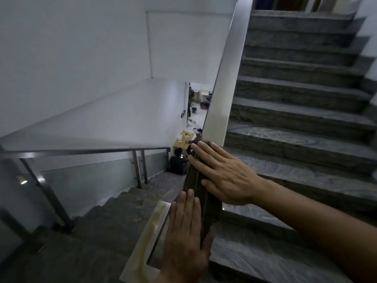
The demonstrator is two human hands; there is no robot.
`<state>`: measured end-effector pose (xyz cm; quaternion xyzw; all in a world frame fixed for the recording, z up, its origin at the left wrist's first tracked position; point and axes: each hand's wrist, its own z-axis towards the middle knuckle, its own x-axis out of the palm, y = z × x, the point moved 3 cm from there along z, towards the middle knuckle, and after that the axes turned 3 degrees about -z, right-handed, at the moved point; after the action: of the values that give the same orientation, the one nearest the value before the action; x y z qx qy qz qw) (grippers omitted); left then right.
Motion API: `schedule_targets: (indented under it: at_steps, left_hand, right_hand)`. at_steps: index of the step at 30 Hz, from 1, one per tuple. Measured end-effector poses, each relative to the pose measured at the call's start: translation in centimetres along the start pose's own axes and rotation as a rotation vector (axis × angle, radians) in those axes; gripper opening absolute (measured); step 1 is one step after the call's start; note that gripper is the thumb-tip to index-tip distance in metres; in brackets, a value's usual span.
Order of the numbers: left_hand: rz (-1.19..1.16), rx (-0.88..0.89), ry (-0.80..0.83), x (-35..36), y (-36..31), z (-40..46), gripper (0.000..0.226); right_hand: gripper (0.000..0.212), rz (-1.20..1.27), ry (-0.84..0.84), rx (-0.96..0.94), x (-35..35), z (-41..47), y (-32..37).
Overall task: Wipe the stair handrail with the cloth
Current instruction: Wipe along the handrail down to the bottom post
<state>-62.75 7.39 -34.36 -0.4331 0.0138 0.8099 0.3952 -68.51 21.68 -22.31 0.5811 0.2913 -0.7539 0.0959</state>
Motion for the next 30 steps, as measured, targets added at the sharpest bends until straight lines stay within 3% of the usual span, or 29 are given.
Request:
schedule_targets:
  at_steps: [7,11,14,18,30]
  left_hand:
    - [-0.189,0.003,0.069,-0.3,0.9,-1.9,0.070]
    - [-0.329,0.048,0.025,-0.4,1.5,-2.5,0.071]
    - [-0.420,-0.041,0.091,-0.3,3.2,-3.6,0.074]
    - [-0.446,-0.133,0.182,-0.3,4.4,-4.5,0.074]
    - [-0.544,-0.067,0.159,0.4,4.1,-5.0,0.077]
  right_hand:
    - [0.062,0.036,0.028,0.152,-0.2,-0.7,3.6]
    - [0.063,0.047,0.013,0.191,0.2,-1.1,4.9]
    - [0.063,0.034,-0.014,0.203,1.1,-1.5,5.8]
    - [0.064,0.026,-0.025,0.220,2.0,-2.1,7.3]
    - [0.065,0.021,-0.166,0.308,3.7,-2.8,9.6]
